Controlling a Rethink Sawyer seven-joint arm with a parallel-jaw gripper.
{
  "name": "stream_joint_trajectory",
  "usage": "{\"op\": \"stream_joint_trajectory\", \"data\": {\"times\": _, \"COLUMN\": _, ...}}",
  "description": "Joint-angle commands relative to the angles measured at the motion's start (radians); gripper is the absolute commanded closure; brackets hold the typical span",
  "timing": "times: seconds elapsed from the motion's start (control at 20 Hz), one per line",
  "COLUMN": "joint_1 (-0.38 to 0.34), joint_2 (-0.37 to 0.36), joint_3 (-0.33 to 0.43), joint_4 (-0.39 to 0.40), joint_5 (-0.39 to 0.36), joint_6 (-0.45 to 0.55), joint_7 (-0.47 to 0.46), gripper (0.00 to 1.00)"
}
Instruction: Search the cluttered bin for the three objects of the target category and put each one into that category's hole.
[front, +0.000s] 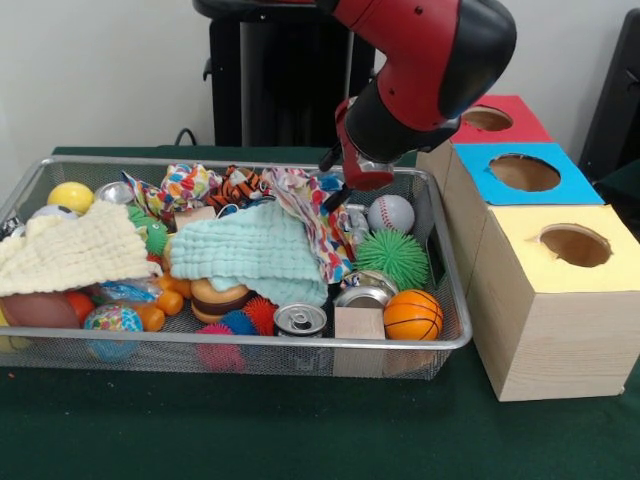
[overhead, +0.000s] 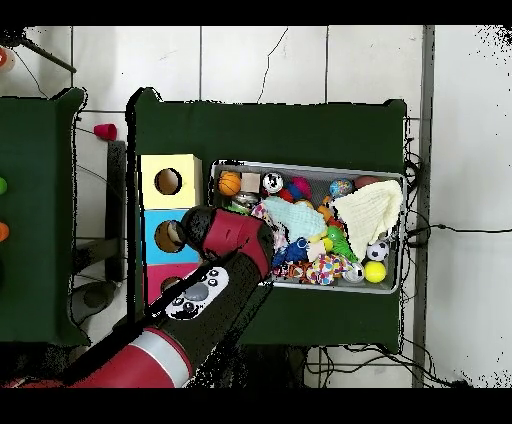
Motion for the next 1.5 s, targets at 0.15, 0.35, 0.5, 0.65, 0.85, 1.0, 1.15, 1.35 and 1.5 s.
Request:
{"op": "stream_joint_trajectory", "data": {"times": 0.15, "joint_1": -0.031, "joint_2": 0.031, "joint_3": 0.186, "joint_4": -0.006, "joint_5": 0.0, "joint_6": 0.041, "joint_7": 0.071, "gripper": 0.0}}
{"op": "stream_joint_trajectory", "data": {"times": 0.35, "joint_1": -0.026, "joint_2": 0.034, "joint_3": 0.162, "joint_4": -0.021, "joint_5": -0.017, "joint_6": 0.009, "joint_7": 0.074, "gripper": 0.0}}
{"op": "stream_joint_trajectory", "data": {"times": 0.5, "joint_1": -0.018, "joint_2": 0.045, "joint_3": 0.141, "joint_4": -0.031, "joint_5": -0.032, "joint_6": -0.023, "joint_7": 0.076, "gripper": 0.0}}
{"op": "stream_joint_trajectory", "data": {"times": 0.65, "joint_1": -0.017, "joint_2": 0.05, "joint_3": 0.138, "joint_4": -0.03, "joint_5": -0.036, "joint_6": -0.037, "joint_7": 0.073, "gripper": 0.0}}
{"op": "stream_joint_trajectory", "data": {"times": 0.85, "joint_1": -0.02, "joint_2": 0.048, "joint_3": 0.14, "joint_4": -0.019, "joint_5": -0.037, "joint_6": -0.047, "joint_7": 0.07, "gripper": 0.0}}
{"op": "stream_joint_trajectory", "data": {"times": 1.0, "joint_1": -0.017, "joint_2": 0.049, "joint_3": 0.133, "joint_4": -0.022, "joint_5": -0.042, "joint_6": -0.051, "joint_7": 0.069, "gripper": 0.0}}
{"op": "stream_joint_trajectory", "data": {"times": 1.15, "joint_1": -0.002, "joint_2": 0.036, "joint_3": 0.107, "joint_4": -0.026, "joint_5": -0.059, "joint_6": -0.036, "joint_7": 0.072, "gripper": 0.0}}
{"op": "stream_joint_trajectory", "data": {"times": 1.35, "joint_1": 0.017, "joint_2": 0.007, "joint_3": 0.079, "joint_4": -0.025, "joint_5": -0.088, "joint_6": 0.005, "joint_7": 0.071, "gripper": 0.0}}
{"op": "stream_joint_trajectory", "data": {"times": 1.5, "joint_1": 0.029, "joint_2": 0.0, "joint_3": 0.054, "joint_4": -0.051, "joint_5": -0.109, "joint_6": 0.039, "joint_7": 0.081, "gripper": 0.0}}
